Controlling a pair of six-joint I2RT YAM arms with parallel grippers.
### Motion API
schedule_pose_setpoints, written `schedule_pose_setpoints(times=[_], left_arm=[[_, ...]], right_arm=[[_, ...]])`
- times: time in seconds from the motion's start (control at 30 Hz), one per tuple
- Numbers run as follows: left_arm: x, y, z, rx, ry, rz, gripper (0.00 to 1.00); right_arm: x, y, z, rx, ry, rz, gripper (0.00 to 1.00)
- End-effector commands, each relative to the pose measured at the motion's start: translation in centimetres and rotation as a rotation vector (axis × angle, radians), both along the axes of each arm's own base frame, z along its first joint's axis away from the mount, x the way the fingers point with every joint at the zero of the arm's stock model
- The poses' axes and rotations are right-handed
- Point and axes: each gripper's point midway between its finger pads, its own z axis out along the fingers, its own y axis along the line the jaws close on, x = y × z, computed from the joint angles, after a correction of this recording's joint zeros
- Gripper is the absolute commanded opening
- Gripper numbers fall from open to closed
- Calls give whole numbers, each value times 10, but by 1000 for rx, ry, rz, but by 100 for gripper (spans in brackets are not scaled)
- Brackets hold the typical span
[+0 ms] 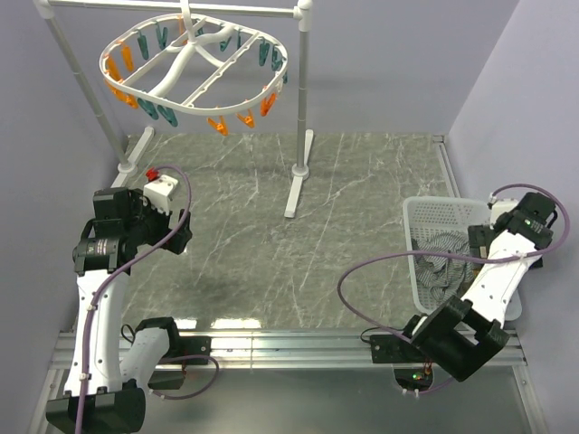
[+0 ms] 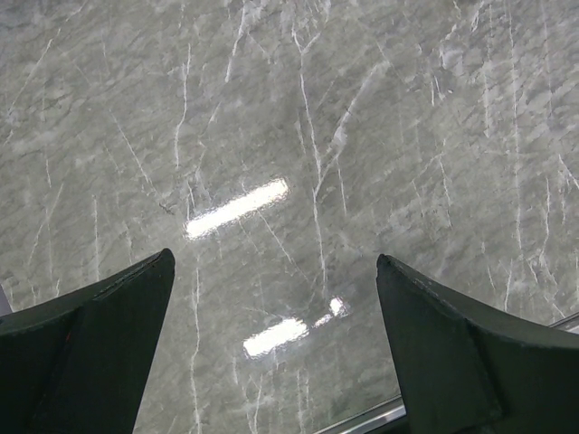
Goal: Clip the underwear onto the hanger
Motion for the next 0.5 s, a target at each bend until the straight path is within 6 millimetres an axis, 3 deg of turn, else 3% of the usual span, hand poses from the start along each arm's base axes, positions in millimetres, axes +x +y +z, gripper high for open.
schedule_pose_setpoints(times=[0.0, 0.27, 0.47], left_arm=[[5, -4, 7, -5, -40, -31, 99], [4, -5, 6, -11, -50, -25, 99], [3, -3, 4, -4, -57, -15, 99]], right_arm=[[-11, -2, -13, 44, 38, 5, 100], [-10, 11, -41, 200, 42, -49, 98], [-9, 21, -53, 275, 48, -52, 86]])
